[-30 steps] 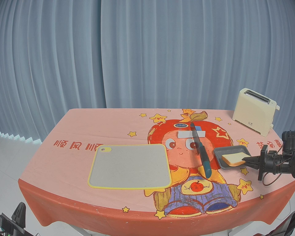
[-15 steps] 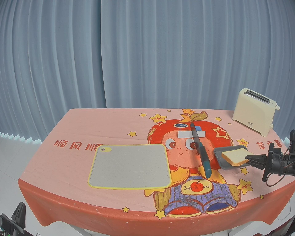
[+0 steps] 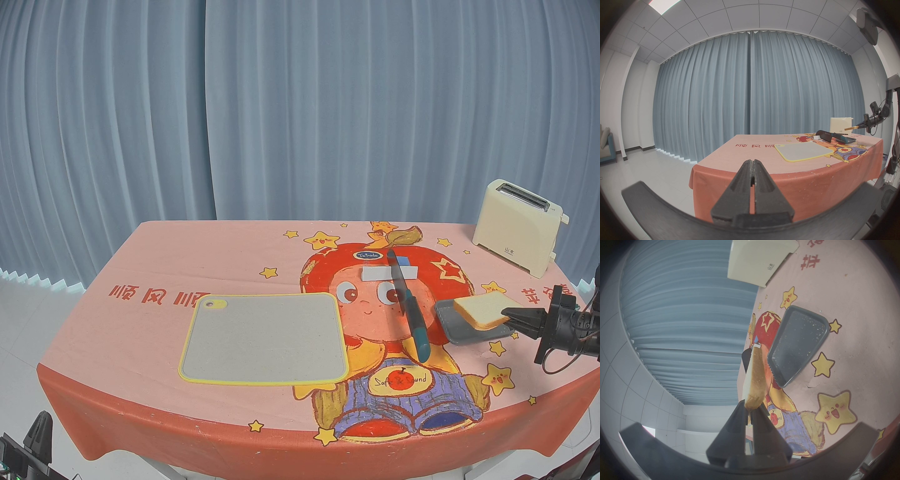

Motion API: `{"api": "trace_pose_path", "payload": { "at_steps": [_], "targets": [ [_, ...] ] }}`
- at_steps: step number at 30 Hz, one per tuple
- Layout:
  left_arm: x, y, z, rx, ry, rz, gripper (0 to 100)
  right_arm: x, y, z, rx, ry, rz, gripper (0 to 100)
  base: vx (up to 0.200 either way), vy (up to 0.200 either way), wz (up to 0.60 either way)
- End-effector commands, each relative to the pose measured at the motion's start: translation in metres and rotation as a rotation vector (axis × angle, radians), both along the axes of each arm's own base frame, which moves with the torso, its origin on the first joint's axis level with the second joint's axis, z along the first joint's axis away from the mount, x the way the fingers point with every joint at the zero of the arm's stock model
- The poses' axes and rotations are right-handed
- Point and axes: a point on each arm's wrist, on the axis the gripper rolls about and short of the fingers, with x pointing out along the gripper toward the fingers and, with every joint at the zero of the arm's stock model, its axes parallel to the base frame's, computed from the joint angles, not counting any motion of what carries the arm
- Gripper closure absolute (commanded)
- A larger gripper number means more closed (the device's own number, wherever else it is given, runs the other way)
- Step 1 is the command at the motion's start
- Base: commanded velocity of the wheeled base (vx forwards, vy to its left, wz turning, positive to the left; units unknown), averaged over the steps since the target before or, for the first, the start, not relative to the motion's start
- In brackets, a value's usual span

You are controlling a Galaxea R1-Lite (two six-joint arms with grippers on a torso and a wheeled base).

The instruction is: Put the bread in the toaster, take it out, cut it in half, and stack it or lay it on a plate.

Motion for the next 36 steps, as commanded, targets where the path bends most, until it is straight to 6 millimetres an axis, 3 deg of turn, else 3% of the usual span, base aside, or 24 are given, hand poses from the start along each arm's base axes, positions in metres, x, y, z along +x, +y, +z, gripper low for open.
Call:
{"api": "trace_pose_path", "payload": {
  "at_steps": [1, 23, 36],
  "targets": [
    [0.0013, 0.0, -0.0049, 0.0, 0.019, 0.002, 100, -0.003, 0.0001, -0.0101, 0.005, 0.016, -0.003, 100, 0.0, 0.0, 0.0],
    [0.0013, 0.0002, -0.0049, -0.001, 0.019, 0.008, 100, -0.0012, -0.0011, -0.0132, 0.005, 0.019, -0.008, 100, 0.0, 0.0, 0.0],
    [0.0013, 0.0002, -0.0049, -0.006, 0.018, 0.008, 100, -0.0012, -0.0014, -0.0133, 0.004, 0.02, -0.009, 100, 0.0, -0.2, 0.0]
  ]
}}
